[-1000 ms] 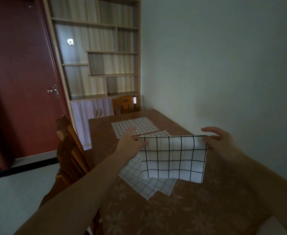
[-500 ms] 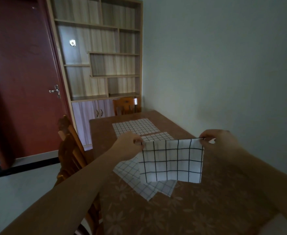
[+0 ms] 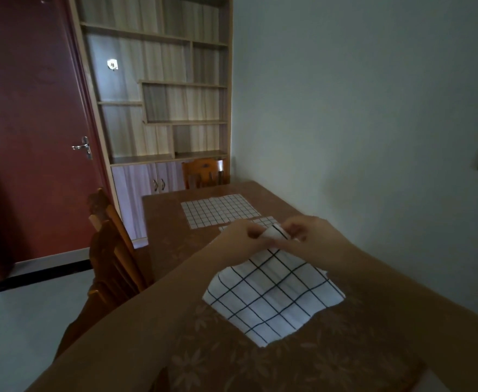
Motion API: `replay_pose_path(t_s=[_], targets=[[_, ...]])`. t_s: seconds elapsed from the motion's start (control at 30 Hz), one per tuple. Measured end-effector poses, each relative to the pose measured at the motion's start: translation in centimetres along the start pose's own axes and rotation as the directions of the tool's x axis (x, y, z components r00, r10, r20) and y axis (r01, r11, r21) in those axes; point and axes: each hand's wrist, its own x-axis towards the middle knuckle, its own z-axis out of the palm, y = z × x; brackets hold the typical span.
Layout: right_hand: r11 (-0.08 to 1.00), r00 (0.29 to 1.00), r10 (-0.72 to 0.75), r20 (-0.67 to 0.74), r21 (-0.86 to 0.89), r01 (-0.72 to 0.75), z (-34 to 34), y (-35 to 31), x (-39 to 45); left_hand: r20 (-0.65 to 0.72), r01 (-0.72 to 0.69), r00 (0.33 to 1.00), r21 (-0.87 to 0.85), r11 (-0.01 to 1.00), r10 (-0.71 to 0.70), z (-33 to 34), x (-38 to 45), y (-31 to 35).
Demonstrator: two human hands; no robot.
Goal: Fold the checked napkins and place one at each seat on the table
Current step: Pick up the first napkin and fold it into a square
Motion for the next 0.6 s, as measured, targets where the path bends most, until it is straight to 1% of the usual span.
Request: replay_pose_path(t_s=[0.07, 0.13, 0.27, 0.3, 0.4, 0.43, 0.53, 0.6], targets=[[0.998, 0.993, 0.063, 0.102, -0.036, -0.06, -0.2, 1.5, -0.8, -0.031, 0.052, 0.998, -0.058, 0.997, -0.054, -0.6, -0.2, -0.6], [0.994, 0.987, 0.101, 0.123, -0.059, -0.094, -0.4, 3.0, -1.6, -0.048, 0.096, 0.994, -0.113, 0.989, -0.102, -1.5, -0.6, -1.2], [0.988, 0.993, 0.116, 0.034, 0.097, -0.119, -0.8, 3.7, -2.3, 0.012, 0.16, 0.986, -0.341, 0.926, -0.166, -2.4, -1.3, -1.5], [0.986, 0.993, 0.119, 0.02, 0.119, -0.121, -0.9, 3.3, -2.2, 0.003, 0.149, 0.987, -0.357, 0.922, -0.158, -2.4, -1.3, -1.3], [0.982, 0.995, 0.101, -0.001, 0.159, -0.099, -1.3, 2.9, -1.7, -0.115, 0.089, 0.983, -0.372, 0.924, -0.141, -2.4, -1.0, -0.9], [0.975, 0.995, 0.098, -0.019, 0.202, -0.093, -1.5, 2.7, -1.7, -0.144, 0.075, 0.979, -0.397, 0.915, -0.143, -2.5, -0.9, -0.9], [0.928, 0.989, 0.106, -0.106, 0.366, -0.061, -2.0, 2.4, -1.6, -0.142, 0.075, 0.975, -0.512, 0.856, -0.17, -2.9, -0.8, -0.7], [0.869, 0.979, 0.146, -0.144, 0.492, -0.057, -2.4, 2.0, -1.5, -0.128, 0.09, 0.973, -0.551, 0.83, -0.19, -3.1, -1.0, -0.5]])
